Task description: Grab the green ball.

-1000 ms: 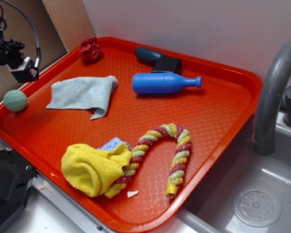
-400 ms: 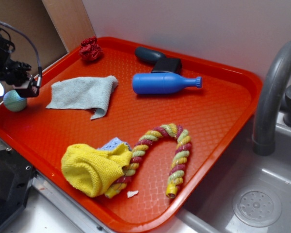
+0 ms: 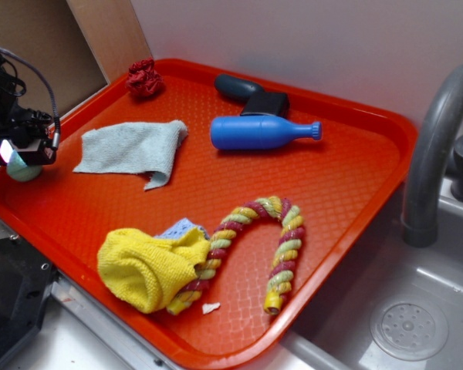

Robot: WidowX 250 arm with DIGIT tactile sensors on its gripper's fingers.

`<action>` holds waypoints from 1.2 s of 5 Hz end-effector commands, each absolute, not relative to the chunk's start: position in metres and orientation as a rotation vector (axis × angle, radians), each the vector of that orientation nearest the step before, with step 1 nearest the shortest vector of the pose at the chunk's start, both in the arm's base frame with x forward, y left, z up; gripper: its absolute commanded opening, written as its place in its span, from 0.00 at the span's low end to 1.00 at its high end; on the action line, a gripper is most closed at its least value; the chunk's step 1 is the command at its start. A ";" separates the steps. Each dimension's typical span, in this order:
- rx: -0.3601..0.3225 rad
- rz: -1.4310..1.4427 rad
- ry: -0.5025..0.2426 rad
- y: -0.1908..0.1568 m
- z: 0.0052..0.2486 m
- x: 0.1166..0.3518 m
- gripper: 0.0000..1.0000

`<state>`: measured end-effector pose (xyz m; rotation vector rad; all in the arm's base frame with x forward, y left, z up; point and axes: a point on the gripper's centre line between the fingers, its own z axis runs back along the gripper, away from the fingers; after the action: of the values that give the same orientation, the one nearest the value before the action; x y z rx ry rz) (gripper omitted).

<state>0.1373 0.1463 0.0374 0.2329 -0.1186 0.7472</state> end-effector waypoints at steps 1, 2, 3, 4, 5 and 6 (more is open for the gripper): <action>0.254 0.751 -0.143 0.148 0.041 0.129 0.00; 0.241 0.751 -0.135 0.145 0.044 0.128 0.00; 0.191 0.685 -0.141 0.118 0.071 0.129 0.00; 0.125 0.599 -0.151 0.080 0.122 0.133 0.00; 0.011 0.524 -0.173 0.052 0.175 0.131 0.00; -0.005 0.513 -0.183 0.041 0.225 0.130 0.00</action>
<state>0.1381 0.0353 0.2148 -0.0002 -0.1458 0.5208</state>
